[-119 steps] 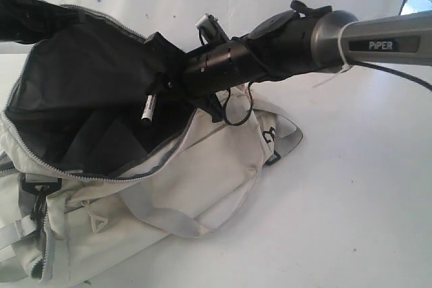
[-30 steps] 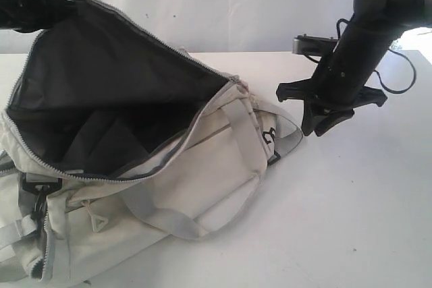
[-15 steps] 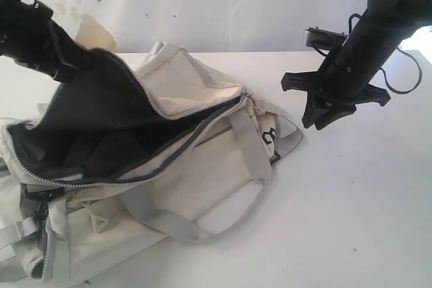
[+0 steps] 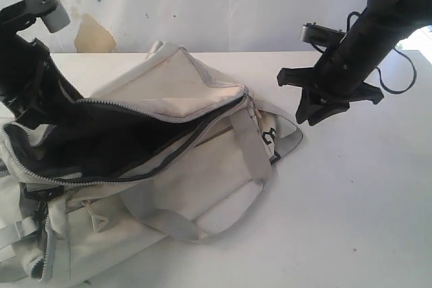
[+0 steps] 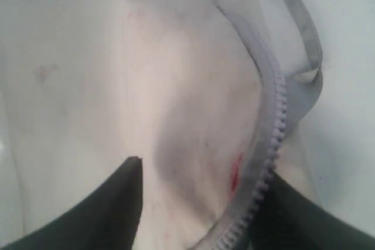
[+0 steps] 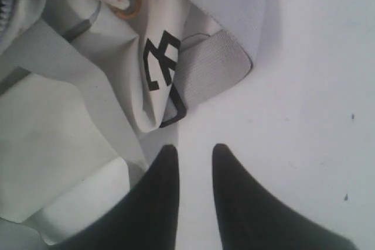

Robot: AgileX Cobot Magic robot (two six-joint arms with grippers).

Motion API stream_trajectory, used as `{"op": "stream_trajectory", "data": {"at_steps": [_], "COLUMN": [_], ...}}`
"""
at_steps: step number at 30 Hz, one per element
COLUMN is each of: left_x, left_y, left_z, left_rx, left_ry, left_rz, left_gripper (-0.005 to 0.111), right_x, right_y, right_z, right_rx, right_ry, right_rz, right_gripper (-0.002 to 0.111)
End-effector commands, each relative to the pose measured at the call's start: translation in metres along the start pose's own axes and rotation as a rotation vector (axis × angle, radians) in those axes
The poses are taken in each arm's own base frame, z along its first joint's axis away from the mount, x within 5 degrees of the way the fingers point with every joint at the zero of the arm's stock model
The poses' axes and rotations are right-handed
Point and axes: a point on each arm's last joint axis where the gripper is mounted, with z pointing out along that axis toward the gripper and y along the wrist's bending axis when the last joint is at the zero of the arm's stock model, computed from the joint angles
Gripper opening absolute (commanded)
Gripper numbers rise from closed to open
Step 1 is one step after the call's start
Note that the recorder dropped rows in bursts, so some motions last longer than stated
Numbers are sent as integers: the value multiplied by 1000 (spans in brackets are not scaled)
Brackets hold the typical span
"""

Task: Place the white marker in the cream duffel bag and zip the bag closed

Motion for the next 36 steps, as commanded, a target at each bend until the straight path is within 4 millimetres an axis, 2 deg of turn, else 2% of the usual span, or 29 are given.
{"op": "stream_trajectory", "data": {"at_steps": [1,3,5,9,12,15,21,25,30,33,36], "left_x": [-2,-2,-5,-17,-20,-21,-21,-20,-27,-37,-52], "left_y": [-2,-1,-3,-13,-22,-24,-24,-17,-14,-14,-12], "left_z": [-4,-4,-4,-12,-23,-28,-28,-19,-1,7,7], "left_rx": [3,-5,12,76,84,75,94,97,103,114,118], "left_ry": [-3,-6,-42,-157,-174,-183,-175,-167,-164,-159,-175], "left_rz": [-26,-26,-83,-152,-209,-235,-519,-610,-655,-628,-642], "left_gripper": [77,88,92,93,93,93,93,93,93,93,93], "right_x": [-1,-2,-4,-7,-9,-12,-5,2,1,-2,-4], "right_y": [2,1,1,5,11,15,15,8,8,8,7], "right_z": [-2,-2,-2,-2,-3,-4,5,21,21,21,21], "right_rx": [-25,-23,-19,-53,-121,-148,-198,-240,-241,-229,-216], "right_ry": [-25,-40,-65,-94,-134,-175,-86,31,27,-2,-28], "right_rz": [-23,-23,-46,-164,-237,-323,-409,-413,-426,-469,-468], "right_gripper": [19,19,19,20,30,32,32,36,36,36,36]}}
